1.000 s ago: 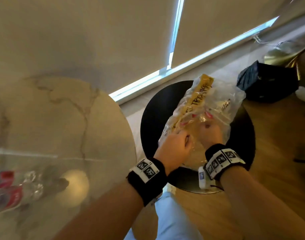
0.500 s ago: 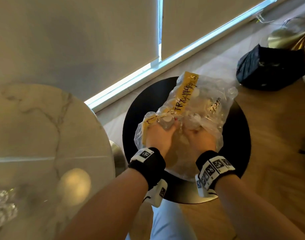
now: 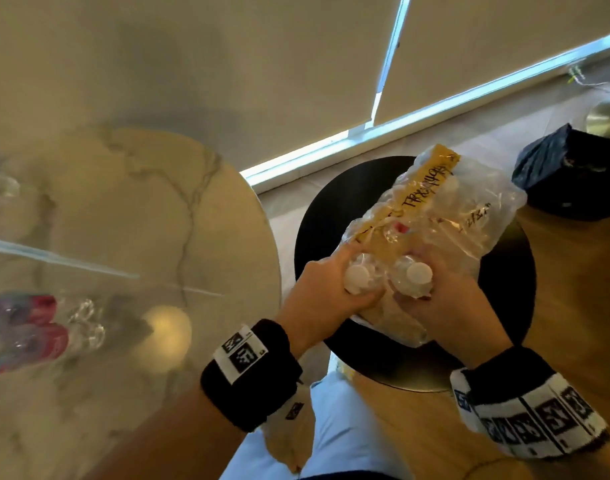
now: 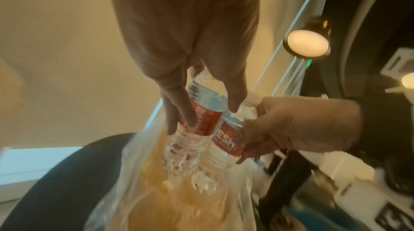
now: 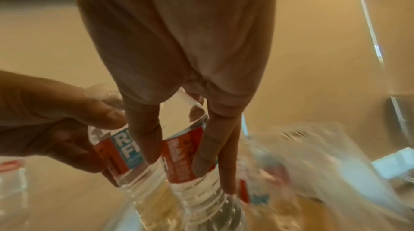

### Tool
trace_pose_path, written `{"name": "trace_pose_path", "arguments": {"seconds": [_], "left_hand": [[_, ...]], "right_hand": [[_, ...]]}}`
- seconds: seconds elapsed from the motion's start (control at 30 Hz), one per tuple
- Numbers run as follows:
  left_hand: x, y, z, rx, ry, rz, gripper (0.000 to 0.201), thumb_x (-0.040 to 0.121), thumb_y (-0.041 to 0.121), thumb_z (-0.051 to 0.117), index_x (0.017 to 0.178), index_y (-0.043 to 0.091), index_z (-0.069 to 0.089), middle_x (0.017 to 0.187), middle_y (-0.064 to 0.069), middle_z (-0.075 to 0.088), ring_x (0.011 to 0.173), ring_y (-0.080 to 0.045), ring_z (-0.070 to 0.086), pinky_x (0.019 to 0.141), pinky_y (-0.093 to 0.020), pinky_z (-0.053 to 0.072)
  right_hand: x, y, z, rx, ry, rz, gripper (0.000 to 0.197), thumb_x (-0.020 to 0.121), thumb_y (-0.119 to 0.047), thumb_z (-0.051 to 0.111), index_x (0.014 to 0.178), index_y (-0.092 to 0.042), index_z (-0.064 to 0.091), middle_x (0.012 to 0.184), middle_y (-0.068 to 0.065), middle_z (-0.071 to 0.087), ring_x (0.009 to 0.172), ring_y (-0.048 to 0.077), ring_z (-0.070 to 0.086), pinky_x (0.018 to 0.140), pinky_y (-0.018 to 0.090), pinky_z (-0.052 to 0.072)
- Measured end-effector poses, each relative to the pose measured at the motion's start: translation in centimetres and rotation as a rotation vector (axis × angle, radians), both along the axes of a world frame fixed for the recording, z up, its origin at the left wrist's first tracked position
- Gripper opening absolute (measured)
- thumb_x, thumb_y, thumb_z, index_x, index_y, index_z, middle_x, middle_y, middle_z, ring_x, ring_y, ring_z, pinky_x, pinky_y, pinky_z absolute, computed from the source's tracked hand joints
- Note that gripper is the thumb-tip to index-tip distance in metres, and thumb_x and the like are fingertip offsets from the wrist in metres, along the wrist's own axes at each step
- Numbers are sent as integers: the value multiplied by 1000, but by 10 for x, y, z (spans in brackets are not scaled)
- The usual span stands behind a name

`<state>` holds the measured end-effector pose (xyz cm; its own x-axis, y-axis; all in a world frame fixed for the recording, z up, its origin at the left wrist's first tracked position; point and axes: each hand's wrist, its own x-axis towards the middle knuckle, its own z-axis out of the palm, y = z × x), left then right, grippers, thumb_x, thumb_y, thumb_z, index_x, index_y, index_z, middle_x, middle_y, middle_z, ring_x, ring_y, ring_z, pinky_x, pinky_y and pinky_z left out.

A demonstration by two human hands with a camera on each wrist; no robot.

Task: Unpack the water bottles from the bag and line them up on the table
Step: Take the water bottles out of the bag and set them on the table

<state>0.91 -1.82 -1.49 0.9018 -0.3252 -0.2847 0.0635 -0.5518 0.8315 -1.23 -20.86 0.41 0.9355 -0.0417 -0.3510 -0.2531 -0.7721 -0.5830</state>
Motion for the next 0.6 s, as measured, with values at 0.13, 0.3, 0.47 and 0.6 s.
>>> {"name": "trace_pose_path", "arguments": {"seconds": [0.13, 0.3, 0.47, 0.6], "left_hand": [[-47, 77, 37, -6, -14, 149, 58, 78, 46, 79, 129, 34, 54, 108, 17, 68, 94, 2, 64, 78, -5, 47], [-125, 212, 39, 100, 23, 376, 56, 73, 48, 81, 122, 37, 56, 98, 17, 70, 87, 4, 65, 72, -11, 49], [-192, 340, 10, 212, 87, 619, 61, 66, 56, 81, 120, 42, 57, 97, 17, 70, 91, -3, 66, 76, -16, 51], [-203, 408, -1, 234, 111, 722, 56, 70, 50, 81, 120, 35, 59, 99, 13, 71, 91, -7, 67, 69, -16, 47]], "right_hand": [[-36, 69, 33, 43, -58, 142, 49, 80, -39, 75, 122, -32, 51, 91, -14, 62, 85, 18, 64, 68, 21, 48], [-86, 197, 16, 293, 14, 297, 50, 79, -38, 78, 119, -38, 49, 101, -16, 67, 91, 4, 67, 79, 22, 56], [-124, 337, -26, 356, 72, 402, 48, 78, -48, 74, 115, -33, 47, 96, -9, 69, 86, 12, 67, 74, 39, 55], [-128, 423, -44, 311, 64, 436, 46, 79, -41, 70, 116, -29, 45, 96, 0, 69, 84, 27, 66, 69, 39, 52]]}}
